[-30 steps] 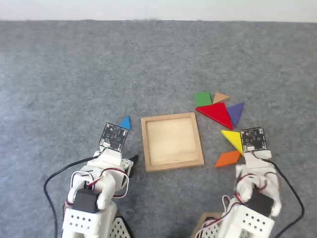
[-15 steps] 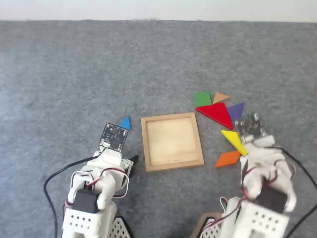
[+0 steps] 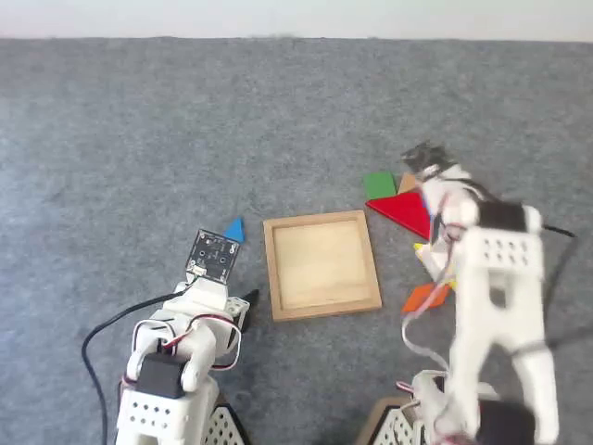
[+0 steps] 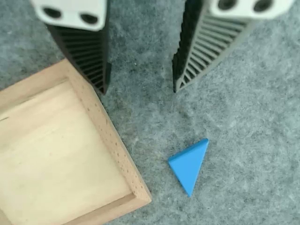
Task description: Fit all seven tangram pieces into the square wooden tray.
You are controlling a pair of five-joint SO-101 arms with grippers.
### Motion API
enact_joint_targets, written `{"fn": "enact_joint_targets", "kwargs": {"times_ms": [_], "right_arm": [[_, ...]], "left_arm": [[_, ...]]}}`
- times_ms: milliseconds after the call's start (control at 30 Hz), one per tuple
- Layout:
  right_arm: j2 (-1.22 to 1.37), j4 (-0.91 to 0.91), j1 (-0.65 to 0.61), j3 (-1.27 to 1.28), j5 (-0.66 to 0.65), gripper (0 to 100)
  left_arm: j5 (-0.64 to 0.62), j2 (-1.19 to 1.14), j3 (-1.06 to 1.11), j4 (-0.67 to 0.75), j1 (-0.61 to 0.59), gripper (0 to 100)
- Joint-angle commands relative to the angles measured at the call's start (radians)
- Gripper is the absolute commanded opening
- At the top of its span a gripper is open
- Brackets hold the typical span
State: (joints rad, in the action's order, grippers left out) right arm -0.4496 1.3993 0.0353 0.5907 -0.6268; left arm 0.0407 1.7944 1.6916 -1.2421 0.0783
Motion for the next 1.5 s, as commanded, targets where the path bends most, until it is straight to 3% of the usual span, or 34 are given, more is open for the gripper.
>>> {"fn": "enact_joint_targets", "kwargs": {"times_ms": [0, 100, 300, 567, 667, 800, 967, 1067, 1167, 1467], "right_arm": [[0.145, 0.053, -0.018, -0.066, -0.212, 24.2], [0.147, 0.056, 0.010, -0.066, -0.339, 29.9], [0.180, 0.016, 0.025, -0.040, -0.522, 30.0], [0.236, -0.076, -0.117, -0.026, -0.534, 30.3], [0.245, -0.142, -0.088, -0.029, -0.485, 30.1], [0.232, -0.176, -0.073, -0.017, -0.273, 30.0], [0.170, -0.179, -0.012, 0.021, -0.109, 30.0], [0.124, -0.236, 0.081, 0.071, -0.118, 30.2], [0.107, -0.329, 0.166, 0.138, -0.046, 30.3], [0.142, -0.427, 0.105, 0.189, -0.003, 30.3]], "left_arm": [[0.003, -0.003, -0.007, -0.005, -0.006, 21], [0.003, -0.003, -0.007, -0.005, -0.006, 21], [0.003, -0.003, -0.007, -0.005, -0.006, 21], [0.003, -0.003, -0.007, -0.005, -0.006, 21], [0.003, -0.003, -0.007, -0.005, -0.006, 21], [0.003, -0.003, -0.007, -0.005, -0.006, 21], [0.003, -0.003, -0.007, -0.005, -0.006, 21], [0.003, -0.003, -0.007, -0.005, -0.006, 21], [0.003, -0.003, -0.007, -0.005, -0.006, 21], [0.003, -0.003, -0.007, -0.005, -0.006, 21]]}}
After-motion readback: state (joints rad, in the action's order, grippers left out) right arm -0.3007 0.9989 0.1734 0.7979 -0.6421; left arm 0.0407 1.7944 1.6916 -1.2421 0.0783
